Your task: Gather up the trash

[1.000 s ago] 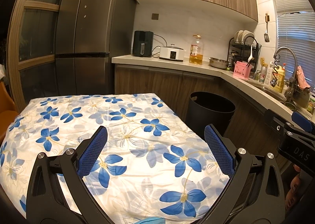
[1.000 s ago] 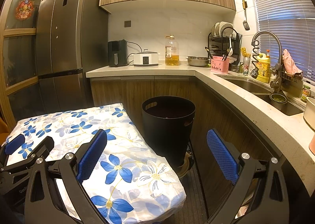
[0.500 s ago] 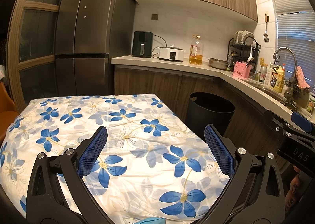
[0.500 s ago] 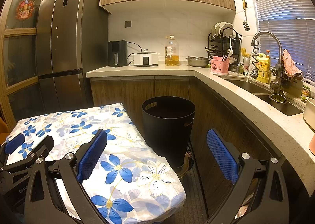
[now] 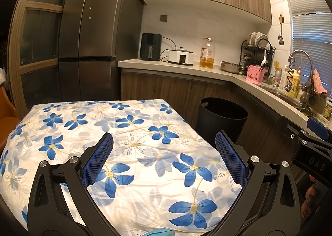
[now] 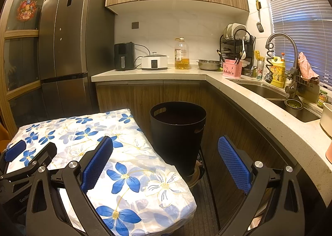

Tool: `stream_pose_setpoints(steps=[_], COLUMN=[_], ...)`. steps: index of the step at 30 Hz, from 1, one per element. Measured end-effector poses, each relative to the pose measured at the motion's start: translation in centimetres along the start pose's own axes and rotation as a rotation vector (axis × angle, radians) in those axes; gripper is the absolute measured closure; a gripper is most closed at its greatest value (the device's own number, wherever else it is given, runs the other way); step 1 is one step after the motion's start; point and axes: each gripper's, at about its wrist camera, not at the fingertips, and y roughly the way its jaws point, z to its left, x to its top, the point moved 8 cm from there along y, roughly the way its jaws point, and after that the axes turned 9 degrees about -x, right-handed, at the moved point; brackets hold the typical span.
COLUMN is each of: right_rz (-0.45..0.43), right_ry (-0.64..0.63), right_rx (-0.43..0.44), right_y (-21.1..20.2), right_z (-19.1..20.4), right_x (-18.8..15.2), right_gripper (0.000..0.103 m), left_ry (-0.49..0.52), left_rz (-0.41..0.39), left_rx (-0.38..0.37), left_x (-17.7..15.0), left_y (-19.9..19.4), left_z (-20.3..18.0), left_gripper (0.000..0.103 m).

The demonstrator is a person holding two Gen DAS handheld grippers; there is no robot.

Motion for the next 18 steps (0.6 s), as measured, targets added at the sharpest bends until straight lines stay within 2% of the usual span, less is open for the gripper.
stream_pose_setpoints(steps=[18], right_rz=[-0.001], right_ry=[0.000], right_rx=[0.005], right_y=[0.08], right_z=[0.34], right_x=[0.02], right_gripper=[0.006], left_ry=[0.003], left_rz=[-0.003], left_rx=[0.001], left_x=[0.12], left_y=[-0.12], left_z=[-0.05], left_gripper=[0.006])
